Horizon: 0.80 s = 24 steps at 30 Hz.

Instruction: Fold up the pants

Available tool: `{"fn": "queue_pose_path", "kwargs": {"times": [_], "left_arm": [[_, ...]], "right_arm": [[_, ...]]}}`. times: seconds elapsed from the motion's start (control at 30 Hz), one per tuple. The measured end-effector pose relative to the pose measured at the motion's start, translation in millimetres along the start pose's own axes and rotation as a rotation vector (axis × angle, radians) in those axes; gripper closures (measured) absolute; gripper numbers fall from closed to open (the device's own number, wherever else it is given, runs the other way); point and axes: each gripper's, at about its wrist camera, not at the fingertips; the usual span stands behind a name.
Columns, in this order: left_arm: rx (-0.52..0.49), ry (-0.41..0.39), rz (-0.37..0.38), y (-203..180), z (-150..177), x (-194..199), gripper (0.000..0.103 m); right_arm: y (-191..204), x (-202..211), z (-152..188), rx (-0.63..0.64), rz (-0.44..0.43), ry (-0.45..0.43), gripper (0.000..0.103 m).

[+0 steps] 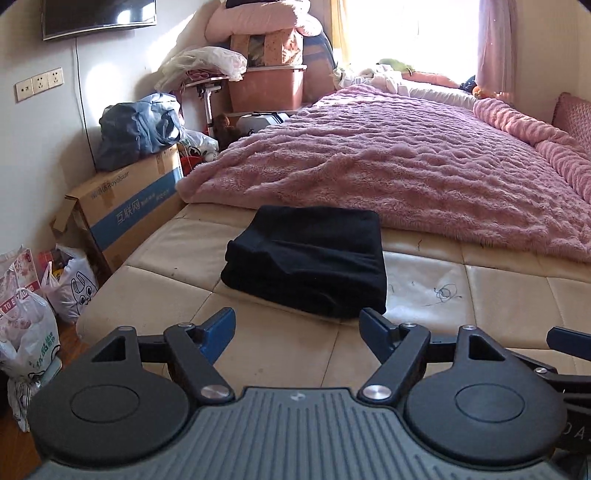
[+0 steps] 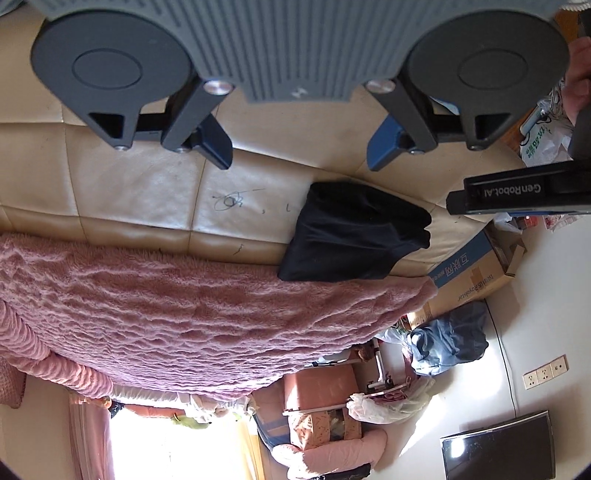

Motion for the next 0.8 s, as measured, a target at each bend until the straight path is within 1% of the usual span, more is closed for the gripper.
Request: {"fn": "queue_pose_path", "kwargs": {"times": [0.37,0.8], "left_arm": [[-0.009,-0.008,0.011,-5.7,0.2,9.5,0.014],[-0.007,-0.01,0.013,-6.6,0.1,10.5,0.014]], "right_arm": [[6.6,12.2,-1.9,0.012,-0.018,-0.041,0.027],[7.9,15.4,-2.2,0.018,-0.022,-0.05,0.027]]}}
Point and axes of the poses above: each gripper's, at about its wrist camera, not at the fingertips, and x roughly against the way its jaws point, y to its left, z to its underside, and after that the axes turned 13 degrees about -y, right-handed
